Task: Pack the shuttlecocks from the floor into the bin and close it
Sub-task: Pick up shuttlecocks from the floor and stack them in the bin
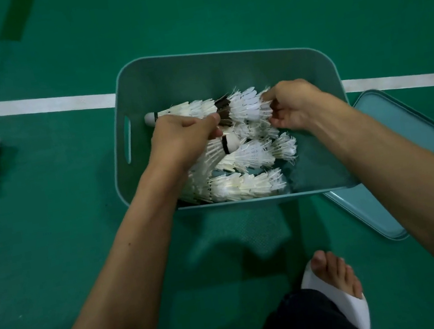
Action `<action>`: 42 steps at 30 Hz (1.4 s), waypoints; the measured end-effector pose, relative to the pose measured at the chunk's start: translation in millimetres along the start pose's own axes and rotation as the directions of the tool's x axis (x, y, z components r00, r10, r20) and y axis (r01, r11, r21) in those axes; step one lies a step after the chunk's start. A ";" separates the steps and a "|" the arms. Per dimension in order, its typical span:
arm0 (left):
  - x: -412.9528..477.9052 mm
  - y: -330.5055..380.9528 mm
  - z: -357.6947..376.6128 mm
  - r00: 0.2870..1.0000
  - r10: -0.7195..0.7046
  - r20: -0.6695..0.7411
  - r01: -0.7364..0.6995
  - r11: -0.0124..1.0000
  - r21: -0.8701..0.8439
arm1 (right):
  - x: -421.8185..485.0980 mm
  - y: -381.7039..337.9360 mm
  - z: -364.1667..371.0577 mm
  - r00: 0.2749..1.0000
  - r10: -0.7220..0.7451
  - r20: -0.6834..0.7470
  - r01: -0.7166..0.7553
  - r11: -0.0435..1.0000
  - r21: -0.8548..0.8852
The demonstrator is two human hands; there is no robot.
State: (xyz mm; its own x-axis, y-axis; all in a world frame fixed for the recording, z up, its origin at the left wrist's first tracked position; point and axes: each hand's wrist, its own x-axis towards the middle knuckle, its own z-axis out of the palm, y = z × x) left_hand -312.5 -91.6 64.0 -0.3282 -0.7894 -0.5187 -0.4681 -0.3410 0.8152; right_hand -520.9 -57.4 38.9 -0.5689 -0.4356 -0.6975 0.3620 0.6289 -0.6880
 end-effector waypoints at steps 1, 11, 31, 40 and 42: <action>-1.3 1.6 1.2 1.000 -0.024 0.014 0.025 0.998 -0.050 | -0.9 0.7 -2.3 1.000 0.000 0.004 0.000 1.000 0.020; 5.1 9.4 13.9 0.969 -0.239 0.056 0.235 0.837 -0.494 | -98.7 37.1 -6.4 0.813 -0.544 -0.210 0.415 0.792 -0.447; 1.2 3.2 14.0 1.000 0.018 -0.001 -0.017 0.987 0.162 | -92.9 9.3 -37.2 0.574 -0.785 -0.234 0.299 0.467 -0.832; 0.6 3.2 23.3 0.996 -0.020 0.088 0.000 0.976 0.216 | -30.7 23.9 -8.1 0.773 -0.571 -0.276 0.239 0.665 -0.707; 3.7 1.6 21.4 0.996 -0.023 0.092 0.001 0.973 0.232 | -16.8 24.4 -7.0 0.874 -0.394 -0.285 0.209 0.833 -0.512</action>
State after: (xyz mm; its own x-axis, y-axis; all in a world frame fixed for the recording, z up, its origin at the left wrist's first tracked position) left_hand -332.0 -84.1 57.9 -0.3912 -0.7311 -0.5589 -0.6464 -0.2140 0.7324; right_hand -507.6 -30.2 35.3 -0.8502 -0.4450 -0.2814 -0.1954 0.7629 -0.6163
